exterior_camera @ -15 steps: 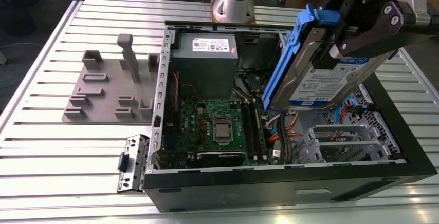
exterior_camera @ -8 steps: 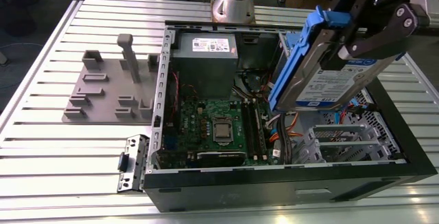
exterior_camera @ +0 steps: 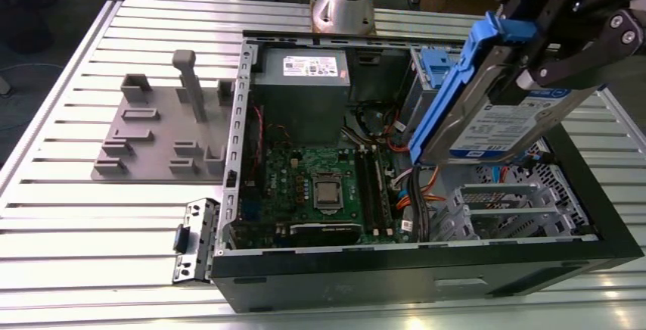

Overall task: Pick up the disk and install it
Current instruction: 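Pick up the disk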

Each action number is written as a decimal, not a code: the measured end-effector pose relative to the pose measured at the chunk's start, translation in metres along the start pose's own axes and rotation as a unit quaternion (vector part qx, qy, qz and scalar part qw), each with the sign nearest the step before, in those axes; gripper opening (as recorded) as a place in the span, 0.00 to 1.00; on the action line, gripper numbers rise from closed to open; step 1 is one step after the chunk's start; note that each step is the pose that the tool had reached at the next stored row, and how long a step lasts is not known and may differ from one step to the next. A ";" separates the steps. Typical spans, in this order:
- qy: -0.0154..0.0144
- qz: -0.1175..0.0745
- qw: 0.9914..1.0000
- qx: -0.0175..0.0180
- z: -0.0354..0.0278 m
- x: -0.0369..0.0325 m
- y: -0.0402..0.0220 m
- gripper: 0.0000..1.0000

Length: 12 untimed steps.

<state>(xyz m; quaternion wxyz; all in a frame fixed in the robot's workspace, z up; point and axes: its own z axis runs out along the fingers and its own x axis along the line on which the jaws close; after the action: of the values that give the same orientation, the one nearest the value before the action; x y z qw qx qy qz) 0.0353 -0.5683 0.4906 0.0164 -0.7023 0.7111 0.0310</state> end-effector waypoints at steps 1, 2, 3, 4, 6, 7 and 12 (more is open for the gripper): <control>0.000 0.000 1.000 0.000 0.0000 0.0000 -0.0024 0.36; 0.000 0.000 1.000 0.000 0.0001 -0.0001 -0.0051 0.36; 0.000 0.000 1.000 0.000 0.0002 -0.0001 -0.0081 0.36; 0.000 0.000 1.000 0.000 0.0003 -0.0001 -0.0113 0.36; 0.000 0.000 1.000 -0.001 0.0003 0.0000 -0.0171 0.36; 0.000 0.000 1.000 -0.001 0.0004 0.0001 -0.0201 0.36; 0.000 0.000 1.000 -0.002 0.0010 0.0038 -0.0312 0.36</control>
<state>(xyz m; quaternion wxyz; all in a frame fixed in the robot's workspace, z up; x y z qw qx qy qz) 0.0664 -0.5723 0.4887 0.0154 -0.7022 0.7111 0.0323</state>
